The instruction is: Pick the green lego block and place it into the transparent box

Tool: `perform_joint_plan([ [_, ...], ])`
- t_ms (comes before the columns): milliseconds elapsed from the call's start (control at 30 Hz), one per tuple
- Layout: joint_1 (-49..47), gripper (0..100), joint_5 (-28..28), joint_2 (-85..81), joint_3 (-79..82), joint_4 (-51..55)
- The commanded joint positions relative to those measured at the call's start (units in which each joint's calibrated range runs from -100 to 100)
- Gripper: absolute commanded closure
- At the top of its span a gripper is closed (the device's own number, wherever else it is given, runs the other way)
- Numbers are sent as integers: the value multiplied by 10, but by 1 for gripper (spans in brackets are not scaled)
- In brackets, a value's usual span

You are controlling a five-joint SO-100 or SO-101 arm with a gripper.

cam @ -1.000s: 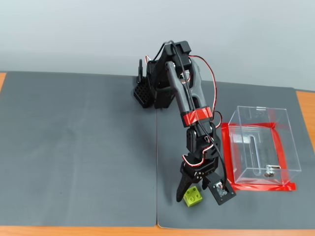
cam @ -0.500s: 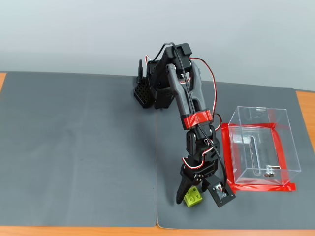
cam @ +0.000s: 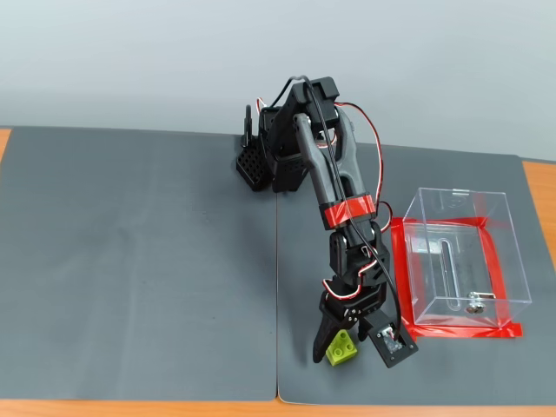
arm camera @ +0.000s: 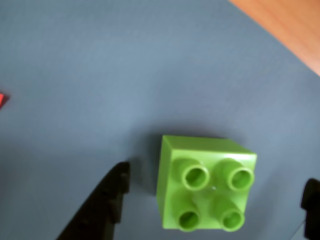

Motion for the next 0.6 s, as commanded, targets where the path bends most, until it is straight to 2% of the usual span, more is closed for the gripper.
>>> perform_joint_plan([
  [0,6,62,0,-8,-22,-1],
  [333,10,62,0,-8,-21,-1],
  [567,11,77,0,-8,-21,-1],
])
